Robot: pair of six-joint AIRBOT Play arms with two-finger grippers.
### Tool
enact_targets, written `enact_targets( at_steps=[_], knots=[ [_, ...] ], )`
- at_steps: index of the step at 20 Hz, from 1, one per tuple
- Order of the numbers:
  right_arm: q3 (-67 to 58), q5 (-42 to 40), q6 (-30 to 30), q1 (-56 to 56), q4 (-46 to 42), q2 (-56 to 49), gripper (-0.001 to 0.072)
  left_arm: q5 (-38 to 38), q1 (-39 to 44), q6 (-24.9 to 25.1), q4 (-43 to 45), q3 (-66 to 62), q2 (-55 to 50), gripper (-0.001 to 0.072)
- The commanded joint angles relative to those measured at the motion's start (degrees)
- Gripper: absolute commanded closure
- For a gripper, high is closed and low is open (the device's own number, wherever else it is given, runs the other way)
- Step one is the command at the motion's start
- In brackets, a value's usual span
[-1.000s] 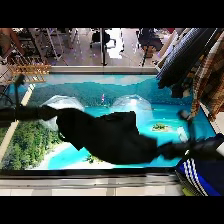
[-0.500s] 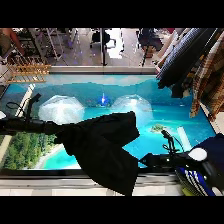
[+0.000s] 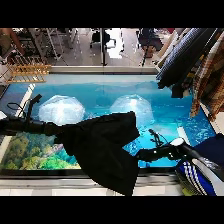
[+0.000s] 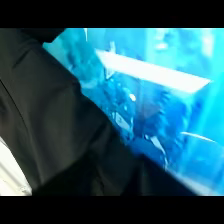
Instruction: Fold the clothes and pants, and hang the long-sleeved shirts on hangers.
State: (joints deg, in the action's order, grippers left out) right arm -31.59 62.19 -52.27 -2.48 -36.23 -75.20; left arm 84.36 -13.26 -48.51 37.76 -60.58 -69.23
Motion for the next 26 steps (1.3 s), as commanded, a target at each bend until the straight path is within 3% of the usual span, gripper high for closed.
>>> enact_targets(
  at_steps=[1, 2, 5, 9, 12, 14, 16, 18, 20, 22, 23, 26],
  knots=[
    [-4.26, 0.79, 1.79, 5.92, 1.53, -3.26, 0.0647, 1.53, -0.07, -0.22, -0.50, 0.00, -0.02, 0.0695],
    [-5.92, 3.21, 1.51, 6.14, 1.51, -3.13, 0.0695, 2.12, -0.09, -1.03, -0.48, -0.02, 0.00, 0.0695],
    [-14.49, 12.07, -1.84, 6.05, -1.20, 2.40, 0.0696, 3.10, -1.27, -7.89, -2.69, -2.05, 0.57, 0.0696],
    [-35.56, 12.94, -10.88, 6.03, -20.61, 20.96, 0.0696, 5.92, -4.74, -12.26, -21.24, -17.44, 3.85, 0.0696],
    [-53.02, 5.44, -14.67, 6.03, -34.23, 34.77, 0.0696, 5.11, -6.71, -12.04, -47.56, -30.97, 6.51, 0.0696],
    [-61.20, -3.17, -14.67, 6.03, -36.81, 41.64, 0.0696, 2.67, -7.34, -10.88, -64.22, -38.86, 7.89, 0.0696],
    [-66.79, -11.15, -14.38, 6.05, -37.09, 45.88, 0.0696, -0.72, -7.39, -8.11, -75.84, -44.59, 9.46, 0.0696],
    [-71.45, -15.78, -14.01, 6.05, -37.09, 47.25, 0.0696, -3.93, -7.39, -6.86, -81.74, -47.41, 11.34, 0.0695],
    [-74.51, -18.27, -12.83, 6.05, -37.09, 46.45, 0.0696, -5.14, -7.39, -6.73, -82.44, -47.58, 13.27, 0.0695],
    [-74.82, -19.82, -12.63, 6.05, -37.07, 44.65, 0.0696, -5.03, -7.39, -6.75, -76.19, -47.56, 13.68, 0.0696],
    [-74.82, -19.34, -12.63, 6.05, -37.07, 43.08, 0.0696, -5.03, -7.39, -7.21, -67.98, -47.54, 13.49, 0.0695],
    [-74.75, -13.57, -12.63, 6.05, -37.03, 34.95, 0.0696, -1.77, -5.09, -15.45, -35.10, -47.41, 10.75, 0.0695]
  ],
)
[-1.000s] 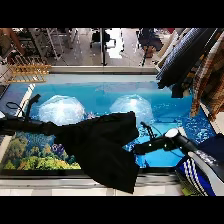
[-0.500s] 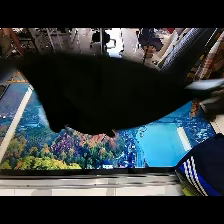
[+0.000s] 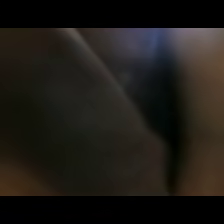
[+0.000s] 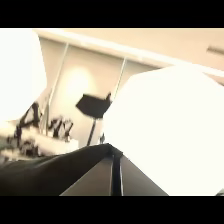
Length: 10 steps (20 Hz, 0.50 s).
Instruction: Fold the clothes and pants, and hang the long-sleeved shirts on hangers.
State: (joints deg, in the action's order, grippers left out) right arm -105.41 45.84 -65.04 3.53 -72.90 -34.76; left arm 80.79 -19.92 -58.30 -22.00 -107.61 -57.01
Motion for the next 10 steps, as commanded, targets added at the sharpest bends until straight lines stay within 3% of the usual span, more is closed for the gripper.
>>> enact_targets(
  at_steps=[1, 4, 6, 9, 10],
  knots=[
    [-0.96, 6.23, 0.11, 0.04, -0.22, -9.03, 0.0696, 3.93, 3.69, -8.41, 33.55, 0.74, -3.37, 0.0695],
    [-0.39, 18.16, 0.02, 0.04, 2.23, -23.91, 0.0695, 5.20, 12.72, -9.31, 46.38, 11.39, -10.36, 0.0694],
    [2.89, 20.44, -0.04, 0.04, 3.78, -34.62, 0.0695, 2.21, 16.98, -7.08, 51.74, 19.85, -16.33, 0.0695],
    [7.08, 10.73, -2.36, 0.02, 2.45, -51.15, 0.0695, -12.07, 17.46, -6.10, 57.61, 26.27, -29.22, 0.0693],
    [6.69, 4.31, -6.71, 0.02, 2.08, -56.68, 0.0689, -16.85, 16.39, -7.10, 56.28, 25.92, -33.44, 0.0613]
  ],
)
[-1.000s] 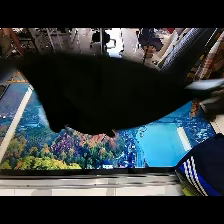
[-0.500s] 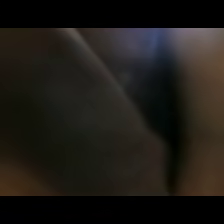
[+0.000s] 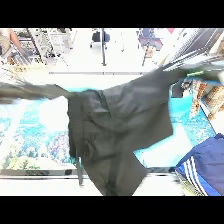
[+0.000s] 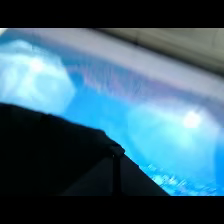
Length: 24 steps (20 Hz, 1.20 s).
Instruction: Fold the clothes and pants, and hang the long-sleeved shirts on hangers.
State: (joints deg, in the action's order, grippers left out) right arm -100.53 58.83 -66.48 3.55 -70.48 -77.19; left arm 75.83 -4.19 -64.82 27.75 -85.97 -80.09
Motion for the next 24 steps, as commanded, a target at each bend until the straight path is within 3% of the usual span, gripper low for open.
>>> enact_targets(
  at_steps=[1, 2, 3, 4, 8, 10, 11, 17, 19, 20, 24],
  knots=[
    [0.46, -11.78, -9.88, 0.00, -0.28, -18.47, 0.0519, -13.79, -0.94, -1.18, 3.23, 3.06, -14.27, 0.0399],
    [-1.86, -11.15, -13.14, 0.00, -0.26, -21.77, 0.0240, -13.03, -2.60, -1.18, 0.02, 1.38, -17.03, 0.0299],
    [-3.74, -8.37, -13.57, 0.00, -0.31, -23.37, 0.0115, -10.95, -4.37, -0.94, -1.62, -0.50, -18.88, 0.0270],
    [-4.57, -5.29, -13.53, -0.13, -0.92, -23.54, 0.0148, -8.94, -5.92, -0.44, -0.98, -1.97, -19.58, 0.0270],
    [-3.48, 12.55, -13.44, -3.39, 0.63, -21.62, 0.0155, 1.18, -8.48, -0.39, 7.80, -3.13, -19.50, 0.0270],
    [3.02, 20.87, -13.40, -5.05, 5.57, -19.10, 0.0282, 2.84, -6.43, -0.42, 14.47, -3.13, -19.54, 0.0257],
    [8.96, 23.45, -13.35, -5.40, 7.56, -16.50, 0.0290, 2.86, -5.03, -0.42, 17.03, -3.13, -19.54, 0.0219],
    [49.35, 23.04, -11.72, -5.29, 18.23, 8.79, 0.0287, -0.11, 4.50, -0.39, 24.37, -3.13, -21.00, 0.0213],
    [57.13, 23.47, -11.98, -5.29, 19.65, 15.30, 0.0270, 1.09, 6.95, -0.96, 24.52, -3.13, -23.32, 0.0210],
    [60.15, 24.30, -12.20, -5.29, 19.61, 17.29, 0.0185, 2.16, 7.98, -2.54, 25.03, -3.13, -24.70, 0.0206],
    [68.70, 20.52, -12.57, -5.29, 19.65, 18.56, 0.0171, 6.32, 9.20, -6.43, 27.58, -3.13, -27.87, 0.0191]
  ],
)
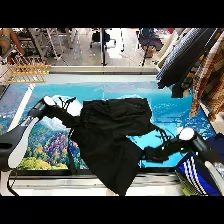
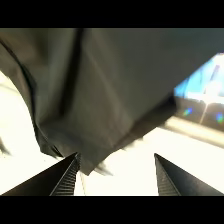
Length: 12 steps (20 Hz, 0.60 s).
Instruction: Fold the clothes and pants, and hang the long-sleeved shirts on hangers.
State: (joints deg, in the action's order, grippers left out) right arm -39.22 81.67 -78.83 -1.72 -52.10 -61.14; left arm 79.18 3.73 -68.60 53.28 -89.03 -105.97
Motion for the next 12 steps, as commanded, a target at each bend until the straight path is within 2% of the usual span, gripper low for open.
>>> enact_targets(
  at_steps=[1, 2, 3, 5, 6, 7, 8, 9, 10, 11, 12],
  knots=[
    [9.01, -4.76, -0.22, -0.02, 1.40, 2.14, 0.0174, 3.37, 1.27, -2.62, 2.05, -0.07, -2.01, 0.0192],
    [10.08, -7.17, -0.11, -0.02, 1.90, 1.51, 0.0176, 3.41, 1.27, -2.64, 2.03, -0.07, -2.01, 0.0198],
    [10.67, -9.81, 0.74, 0.00, 3.06, 0.59, 0.0205, 3.39, 1.27, -2.60, 2.03, -0.07, -2.01, 0.0252],
    [10.64, -14.14, 3.93, 0.09, 7.43, -1.79, 0.0213, 3.43, 1.49, -2.58, 1.70, -0.07, -2.01, 0.0267],
    [10.58, -15.93, 5.62, 0.11, 10.27, -3.21, 0.0236, 3.61, 1.53, -2.58, 1.46, -0.07, -2.01, 0.0382],
    [10.58, -17.51, 7.06, 0.11, 12.55, -4.55, 0.0294, 4.07, 1.51, -2.56, 1.11, -0.07, -2.01, 0.0535],
    [10.58, -19.12, 7.85, 0.11, 13.90, -5.90, 0.0334, 4.28, 1.51, -2.56, 0.92, -0.07, -2.01, 0.0623],
    [10.58, -20.57, 7.96, 0.09, 14.32, -6.99, 0.0383, 4.50, 1.51, -2.56, 0.33, -0.07, -2.01, 0.0637],
    [10.58, -21.53, 8.09, 0.09, 14.40, -7.76, 0.0559, 4.79, 1.46, -2.56, -0.04, -0.07, -2.01, 0.0683],
    [10.45, -21.73, 8.28, 0.09, 14.29, -7.82, 0.0691, 5.42, 1.42, -1.90, -0.48, -0.09, -2.01, 0.0694],
    [9.77, -20.31, 9.11, 0.00, 14.16, -7.43, 0.0695, 6.82, 1.22, -0.33, -1.66, -0.09, -1.95, 0.0694]
  ],
)
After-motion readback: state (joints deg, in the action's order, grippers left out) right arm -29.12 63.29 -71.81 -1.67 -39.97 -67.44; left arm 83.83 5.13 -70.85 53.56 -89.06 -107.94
